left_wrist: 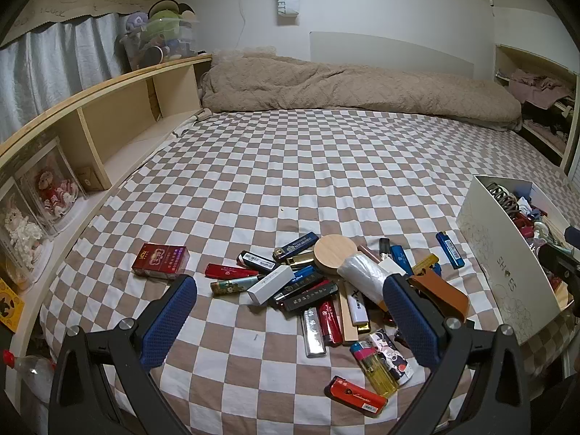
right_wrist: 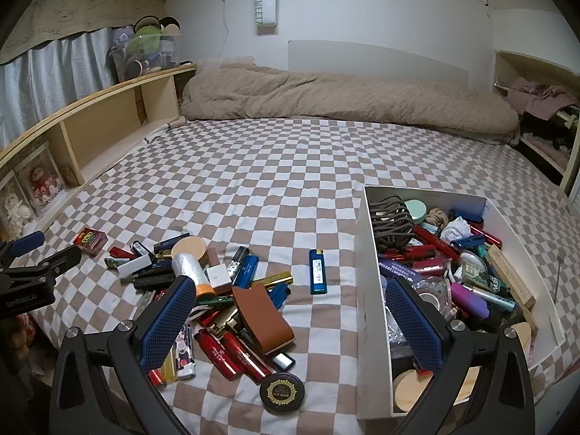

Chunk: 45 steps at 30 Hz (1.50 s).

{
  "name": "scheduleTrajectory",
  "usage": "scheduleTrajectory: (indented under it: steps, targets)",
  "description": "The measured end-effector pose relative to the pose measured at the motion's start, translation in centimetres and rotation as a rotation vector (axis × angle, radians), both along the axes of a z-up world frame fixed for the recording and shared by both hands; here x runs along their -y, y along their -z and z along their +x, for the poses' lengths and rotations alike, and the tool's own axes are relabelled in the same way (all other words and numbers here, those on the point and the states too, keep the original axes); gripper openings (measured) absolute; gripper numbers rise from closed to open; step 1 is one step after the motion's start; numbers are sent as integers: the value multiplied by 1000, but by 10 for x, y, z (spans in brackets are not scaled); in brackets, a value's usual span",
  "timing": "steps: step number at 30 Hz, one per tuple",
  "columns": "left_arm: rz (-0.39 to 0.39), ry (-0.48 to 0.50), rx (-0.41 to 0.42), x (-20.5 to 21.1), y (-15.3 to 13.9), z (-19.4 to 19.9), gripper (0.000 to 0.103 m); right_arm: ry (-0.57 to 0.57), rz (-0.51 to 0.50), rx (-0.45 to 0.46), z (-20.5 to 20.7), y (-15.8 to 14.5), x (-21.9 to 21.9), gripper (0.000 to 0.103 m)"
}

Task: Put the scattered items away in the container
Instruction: 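Move both tools toward the pile of lighters beside the white box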

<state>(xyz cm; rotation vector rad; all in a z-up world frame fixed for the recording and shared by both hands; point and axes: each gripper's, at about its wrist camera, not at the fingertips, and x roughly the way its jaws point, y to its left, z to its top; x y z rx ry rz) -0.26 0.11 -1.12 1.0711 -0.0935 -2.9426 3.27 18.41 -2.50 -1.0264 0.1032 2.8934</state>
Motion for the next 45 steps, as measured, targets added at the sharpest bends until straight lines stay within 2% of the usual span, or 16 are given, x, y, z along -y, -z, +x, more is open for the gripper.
scheduleTrajectory:
  steps: [15, 20, 27, 38, 45]
  targets:
    - [0, 26, 18, -8, 7, -5, 103, 2, -4, 2, -2, 1, -2, 103]
    - [-4, 67, 46, -18, 16, -10, 103, 0, 11, -2, -3, 2, -3, 103]
    - [-47, 148, 81, -31, 32, -14, 103, -4, 8, 3, -6, 5, -7, 103]
    - [-40, 228, 119, -28, 52, 0, 103, 18, -15, 4, -10, 9, -19, 103]
    - [-27, 236, 157, -30, 75, 12, 103, -8, -35, -36, -10, 8, -10, 103]
